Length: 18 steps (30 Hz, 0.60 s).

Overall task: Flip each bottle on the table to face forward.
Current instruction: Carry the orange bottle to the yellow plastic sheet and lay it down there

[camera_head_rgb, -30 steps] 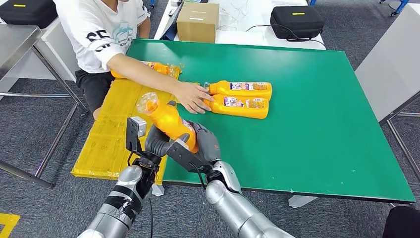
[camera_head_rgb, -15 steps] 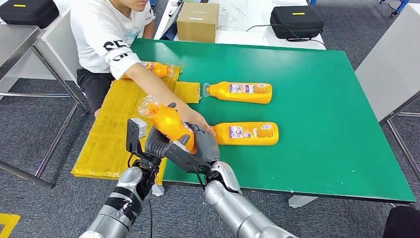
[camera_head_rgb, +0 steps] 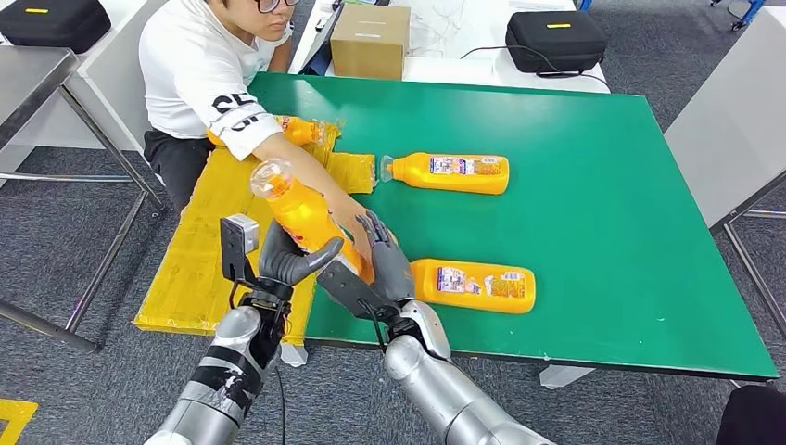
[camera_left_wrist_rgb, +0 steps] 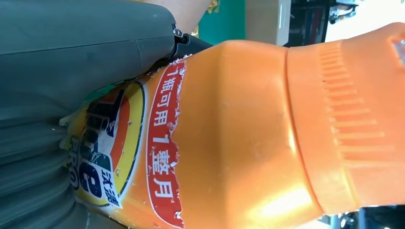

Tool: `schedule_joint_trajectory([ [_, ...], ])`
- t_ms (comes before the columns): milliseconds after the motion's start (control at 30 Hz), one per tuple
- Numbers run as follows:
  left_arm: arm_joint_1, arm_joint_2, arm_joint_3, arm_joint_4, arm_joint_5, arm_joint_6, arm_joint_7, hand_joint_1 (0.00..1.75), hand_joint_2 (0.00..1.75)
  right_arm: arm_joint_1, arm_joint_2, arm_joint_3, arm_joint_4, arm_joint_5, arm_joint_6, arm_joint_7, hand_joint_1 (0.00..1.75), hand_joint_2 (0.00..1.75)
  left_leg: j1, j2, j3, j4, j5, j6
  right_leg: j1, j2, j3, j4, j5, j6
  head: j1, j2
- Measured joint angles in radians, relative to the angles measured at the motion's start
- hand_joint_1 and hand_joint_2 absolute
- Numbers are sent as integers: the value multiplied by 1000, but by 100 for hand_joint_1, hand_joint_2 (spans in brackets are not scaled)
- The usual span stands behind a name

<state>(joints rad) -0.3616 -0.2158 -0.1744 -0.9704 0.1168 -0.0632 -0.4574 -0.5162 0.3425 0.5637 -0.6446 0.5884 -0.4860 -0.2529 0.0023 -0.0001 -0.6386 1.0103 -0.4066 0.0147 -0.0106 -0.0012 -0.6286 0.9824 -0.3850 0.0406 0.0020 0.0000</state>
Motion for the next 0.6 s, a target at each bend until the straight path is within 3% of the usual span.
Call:
schedule_joint_trajectory([
  [167,0,-3,17,-20,13,23,-3,175,175,10,-5,-20,-25,-7,-15,-10,0,175,0,0,0,0,0,0,0,0,0,0,0,0,0,0],
  [300,-10,3,32,-28,-59,116,-32,175,175,24,-14,-52,-66,-45,-63,-52,0,175,0,0,0,0,0,0,0,0,0,0,0,0,0,0],
  [467,-71,45,37,16,-342,315,-46,175,175,62,-31,-95,-179,-110,-96,-110,0,175,0,0,0,0,0,0,0,0,0,0,0,0,0,0],
  [600,-153,106,29,121,-593,367,-6,175,175,100,-52,-120,-291,-127,-87,-116,0,175,0,1,0,0,0,0,0,0,0,0,0,0,0,0],
])
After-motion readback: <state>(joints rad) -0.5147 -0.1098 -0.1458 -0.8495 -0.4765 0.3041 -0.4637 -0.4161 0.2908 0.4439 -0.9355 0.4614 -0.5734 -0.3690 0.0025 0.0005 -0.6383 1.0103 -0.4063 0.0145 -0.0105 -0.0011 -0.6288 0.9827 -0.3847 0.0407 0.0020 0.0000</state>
